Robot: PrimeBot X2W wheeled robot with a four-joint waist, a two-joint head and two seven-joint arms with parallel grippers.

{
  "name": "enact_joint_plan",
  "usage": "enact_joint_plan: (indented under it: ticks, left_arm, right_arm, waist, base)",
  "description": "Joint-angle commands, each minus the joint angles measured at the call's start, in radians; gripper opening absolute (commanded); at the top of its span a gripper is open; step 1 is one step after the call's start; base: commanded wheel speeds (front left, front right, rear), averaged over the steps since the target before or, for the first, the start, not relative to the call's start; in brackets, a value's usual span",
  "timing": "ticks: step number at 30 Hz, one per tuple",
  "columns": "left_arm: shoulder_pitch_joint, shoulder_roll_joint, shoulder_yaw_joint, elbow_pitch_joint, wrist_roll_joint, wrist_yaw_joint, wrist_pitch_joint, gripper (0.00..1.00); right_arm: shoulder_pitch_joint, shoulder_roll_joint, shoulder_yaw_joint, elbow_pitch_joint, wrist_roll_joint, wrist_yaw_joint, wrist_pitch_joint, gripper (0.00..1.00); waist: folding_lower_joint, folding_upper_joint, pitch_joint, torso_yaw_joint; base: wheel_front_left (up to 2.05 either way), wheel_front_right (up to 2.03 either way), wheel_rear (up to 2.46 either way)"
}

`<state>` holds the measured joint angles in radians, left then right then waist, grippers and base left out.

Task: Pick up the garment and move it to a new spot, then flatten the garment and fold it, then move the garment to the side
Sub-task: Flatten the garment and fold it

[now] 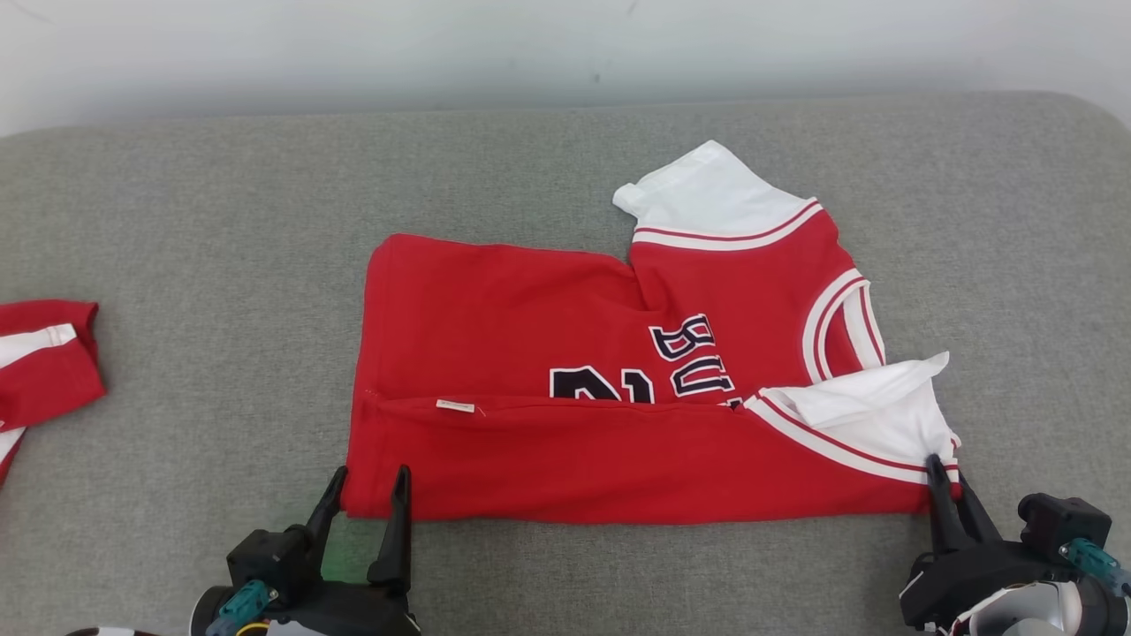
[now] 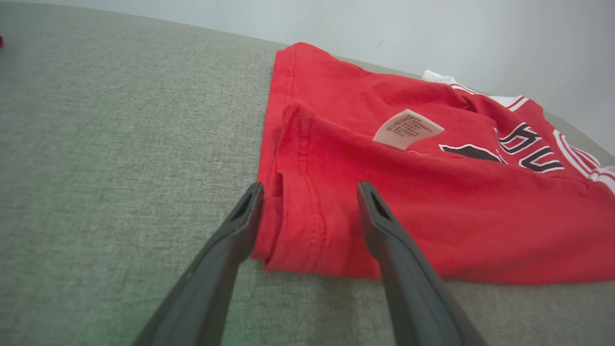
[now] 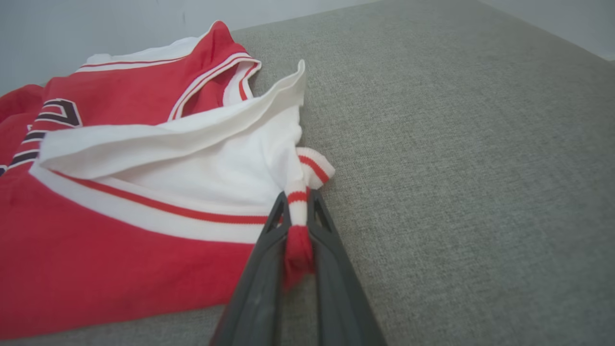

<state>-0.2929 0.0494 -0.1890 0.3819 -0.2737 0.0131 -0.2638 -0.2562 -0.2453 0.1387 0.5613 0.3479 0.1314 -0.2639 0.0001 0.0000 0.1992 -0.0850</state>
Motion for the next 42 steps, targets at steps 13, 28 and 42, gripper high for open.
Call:
enact_joint_plan:
  ticks: [13, 28, 42]
  left_arm:
    - [0.006, 0.003, 0.010, 0.067, -0.023, 0.009, -0.001, 0.00]
    - [0.164, 0.005, 0.090, 0.115, -0.001, 0.001, -0.001, 0.00]
    - [0.241, 0.005, 0.116, 0.132, 0.003, 0.001, -0.001, 0.00]
  right_arm:
    - [0.001, -0.002, 0.009, -0.021, 0.015, -0.001, 0.000, 0.00]
    - [0.104, 0.018, 0.025, 0.006, 0.001, -0.001, 0.000, 0.00]
    - [0.215, 0.013, 0.064, -0.036, 0.021, -0.001, 0.000, 0.00]
  waist:
    - [-0.0001, 0.0000, -0.012, -0.016]
    - [-0.0001, 0.0000, -0.182, -0.023]
    - [-0.0001, 0.0000, -0.227, -0.002]
  base:
    - [0.00, 0.00, 0.00]
    - [0.00, 0.00, 0.00]
    - [0.00, 0.00, 0.00]
